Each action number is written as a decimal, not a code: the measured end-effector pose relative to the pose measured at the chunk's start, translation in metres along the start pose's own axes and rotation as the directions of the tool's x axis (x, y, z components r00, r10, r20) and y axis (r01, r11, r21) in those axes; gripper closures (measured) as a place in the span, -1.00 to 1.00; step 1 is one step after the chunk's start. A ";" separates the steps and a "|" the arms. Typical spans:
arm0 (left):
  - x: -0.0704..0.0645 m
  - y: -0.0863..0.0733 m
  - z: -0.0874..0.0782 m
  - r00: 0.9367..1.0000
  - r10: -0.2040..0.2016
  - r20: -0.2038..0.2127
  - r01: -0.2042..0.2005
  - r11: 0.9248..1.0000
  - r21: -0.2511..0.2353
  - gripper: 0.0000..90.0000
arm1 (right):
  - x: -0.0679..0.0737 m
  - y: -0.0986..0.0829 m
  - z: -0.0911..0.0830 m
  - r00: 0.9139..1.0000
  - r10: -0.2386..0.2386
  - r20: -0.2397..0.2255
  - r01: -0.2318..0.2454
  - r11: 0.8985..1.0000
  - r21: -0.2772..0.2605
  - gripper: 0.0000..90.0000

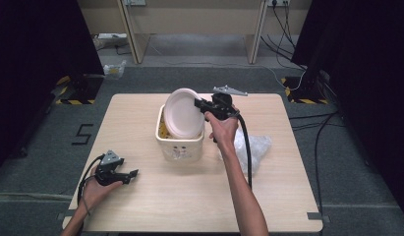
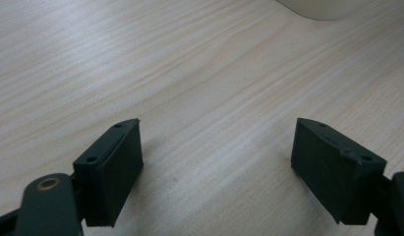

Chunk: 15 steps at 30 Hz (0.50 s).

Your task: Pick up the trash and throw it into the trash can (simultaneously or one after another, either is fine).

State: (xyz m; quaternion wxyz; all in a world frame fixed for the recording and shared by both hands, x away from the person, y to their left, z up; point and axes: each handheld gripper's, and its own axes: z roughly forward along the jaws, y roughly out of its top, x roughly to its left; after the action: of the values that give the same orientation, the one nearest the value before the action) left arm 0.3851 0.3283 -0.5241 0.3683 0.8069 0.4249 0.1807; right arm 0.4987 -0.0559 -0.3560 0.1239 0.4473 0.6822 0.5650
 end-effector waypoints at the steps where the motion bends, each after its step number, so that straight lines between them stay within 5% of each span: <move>1: 0.000 0.000 0.000 1.000 0.000 0.000 0.000 1.000 0.000 -0.59 | 0.000 -0.001 0.002 1.000 -0.002 0.002 0.002 1.000 0.006 0.82; 15: 0.000 0.000 0.000 1.000 -0.001 -0.001 0.001 1.000 -0.001 -0.59 | -0.003 -0.011 0.009 1.000 -0.028 0.002 0.028 0.998 0.053 0.50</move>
State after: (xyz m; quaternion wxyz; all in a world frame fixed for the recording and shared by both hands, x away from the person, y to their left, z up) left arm 0.3852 0.3283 -0.5241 0.3687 0.8064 0.4253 0.1814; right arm 0.5014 -0.0515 -0.3697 0.1210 0.4415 0.7028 0.5445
